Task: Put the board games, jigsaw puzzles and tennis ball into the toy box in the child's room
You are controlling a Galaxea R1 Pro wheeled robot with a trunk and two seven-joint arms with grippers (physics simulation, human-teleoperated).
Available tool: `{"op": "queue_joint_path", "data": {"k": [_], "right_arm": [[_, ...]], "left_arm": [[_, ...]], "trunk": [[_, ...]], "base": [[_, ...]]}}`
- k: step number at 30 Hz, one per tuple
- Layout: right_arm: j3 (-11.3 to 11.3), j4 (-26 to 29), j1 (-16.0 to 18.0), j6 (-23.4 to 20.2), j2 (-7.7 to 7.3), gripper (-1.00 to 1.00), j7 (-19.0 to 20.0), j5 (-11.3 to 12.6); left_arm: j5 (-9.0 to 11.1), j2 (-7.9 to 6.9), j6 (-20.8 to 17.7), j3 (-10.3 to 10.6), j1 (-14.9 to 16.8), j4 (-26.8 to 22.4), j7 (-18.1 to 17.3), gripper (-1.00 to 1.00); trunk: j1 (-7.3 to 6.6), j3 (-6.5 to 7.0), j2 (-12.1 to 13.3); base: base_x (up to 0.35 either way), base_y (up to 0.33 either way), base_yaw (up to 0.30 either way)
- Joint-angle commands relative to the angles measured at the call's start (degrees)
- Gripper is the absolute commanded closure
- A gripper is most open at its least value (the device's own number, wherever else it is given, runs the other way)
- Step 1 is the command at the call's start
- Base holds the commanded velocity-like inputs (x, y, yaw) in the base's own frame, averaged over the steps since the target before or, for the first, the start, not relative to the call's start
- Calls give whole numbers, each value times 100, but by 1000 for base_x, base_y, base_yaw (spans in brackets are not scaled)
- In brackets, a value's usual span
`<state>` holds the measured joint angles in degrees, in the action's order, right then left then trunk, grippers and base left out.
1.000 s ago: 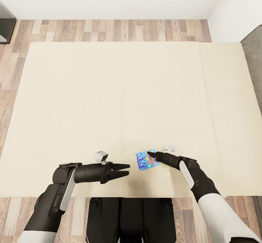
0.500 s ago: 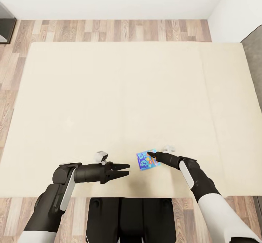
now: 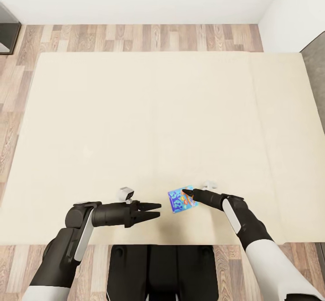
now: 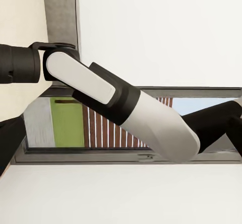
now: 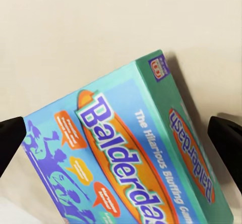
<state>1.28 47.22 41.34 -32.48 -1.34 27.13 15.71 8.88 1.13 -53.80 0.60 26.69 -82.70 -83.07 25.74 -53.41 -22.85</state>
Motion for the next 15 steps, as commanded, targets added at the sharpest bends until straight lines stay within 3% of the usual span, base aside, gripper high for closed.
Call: {"op": "queue_joint_path", "data": {"k": [1, 15], "right_arm": [[5, -4, -3, -65, 2, -100, -6, -24], [4, 2, -3, -367, -10, -100, -15, -32]], "left_arm": [[8, 1, -60, 2, 2, 0, -13, -100], [8, 1, -60, -38, 2, 0, -17, -100]], "trunk": [[4, -6, -7], [4, -6, -7]], "base": [[0, 1, 0], [0, 0, 0]]}}
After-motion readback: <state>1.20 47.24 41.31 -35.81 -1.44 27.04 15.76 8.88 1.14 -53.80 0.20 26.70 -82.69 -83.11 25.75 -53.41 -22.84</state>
